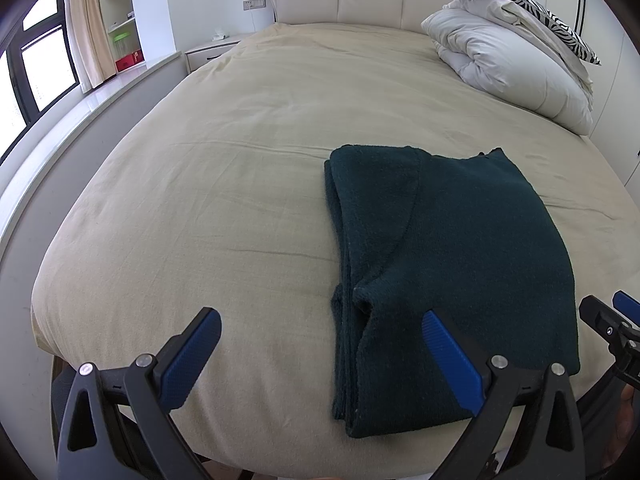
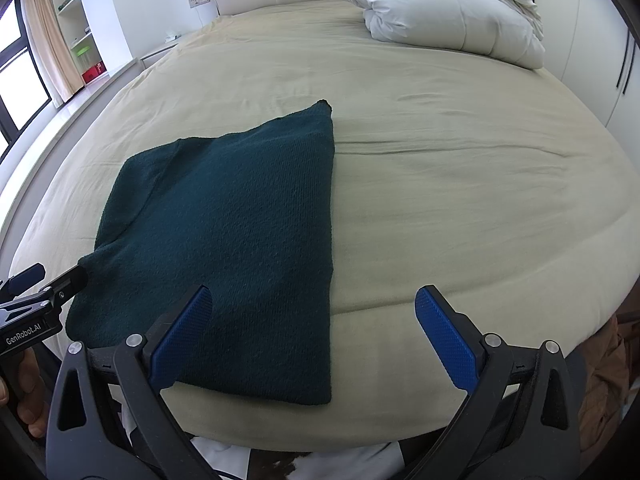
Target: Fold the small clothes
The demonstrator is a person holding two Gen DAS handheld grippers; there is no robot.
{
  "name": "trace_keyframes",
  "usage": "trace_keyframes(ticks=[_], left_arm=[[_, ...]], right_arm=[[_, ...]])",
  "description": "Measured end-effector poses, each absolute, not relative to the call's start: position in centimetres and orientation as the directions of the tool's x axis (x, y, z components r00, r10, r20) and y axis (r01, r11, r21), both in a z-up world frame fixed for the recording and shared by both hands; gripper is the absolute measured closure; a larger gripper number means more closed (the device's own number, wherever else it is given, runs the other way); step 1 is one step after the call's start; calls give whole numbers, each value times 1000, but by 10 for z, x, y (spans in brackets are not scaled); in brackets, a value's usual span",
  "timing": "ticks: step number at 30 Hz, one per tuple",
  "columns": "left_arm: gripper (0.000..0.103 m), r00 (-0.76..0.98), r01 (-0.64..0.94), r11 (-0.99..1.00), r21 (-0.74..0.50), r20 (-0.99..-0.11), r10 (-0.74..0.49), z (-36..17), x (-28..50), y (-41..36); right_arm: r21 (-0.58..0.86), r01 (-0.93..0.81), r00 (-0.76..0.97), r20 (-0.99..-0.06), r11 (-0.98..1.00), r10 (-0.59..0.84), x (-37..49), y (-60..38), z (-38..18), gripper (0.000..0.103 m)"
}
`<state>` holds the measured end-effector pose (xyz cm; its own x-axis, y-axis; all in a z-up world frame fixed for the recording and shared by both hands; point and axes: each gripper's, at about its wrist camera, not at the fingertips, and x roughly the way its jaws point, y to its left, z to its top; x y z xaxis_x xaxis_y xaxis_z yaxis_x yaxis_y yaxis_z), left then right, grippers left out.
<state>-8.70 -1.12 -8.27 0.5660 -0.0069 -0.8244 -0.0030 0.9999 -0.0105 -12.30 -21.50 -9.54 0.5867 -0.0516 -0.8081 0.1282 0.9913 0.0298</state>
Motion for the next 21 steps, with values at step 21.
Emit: trace_keyframes(ticks=[21], left_arm=[[0,565,-3,1000,-11,-825,-7,-83,-87,-12]], right_arm=[[32,128,586,-809,991,-50,-124,-214,-96,0]])
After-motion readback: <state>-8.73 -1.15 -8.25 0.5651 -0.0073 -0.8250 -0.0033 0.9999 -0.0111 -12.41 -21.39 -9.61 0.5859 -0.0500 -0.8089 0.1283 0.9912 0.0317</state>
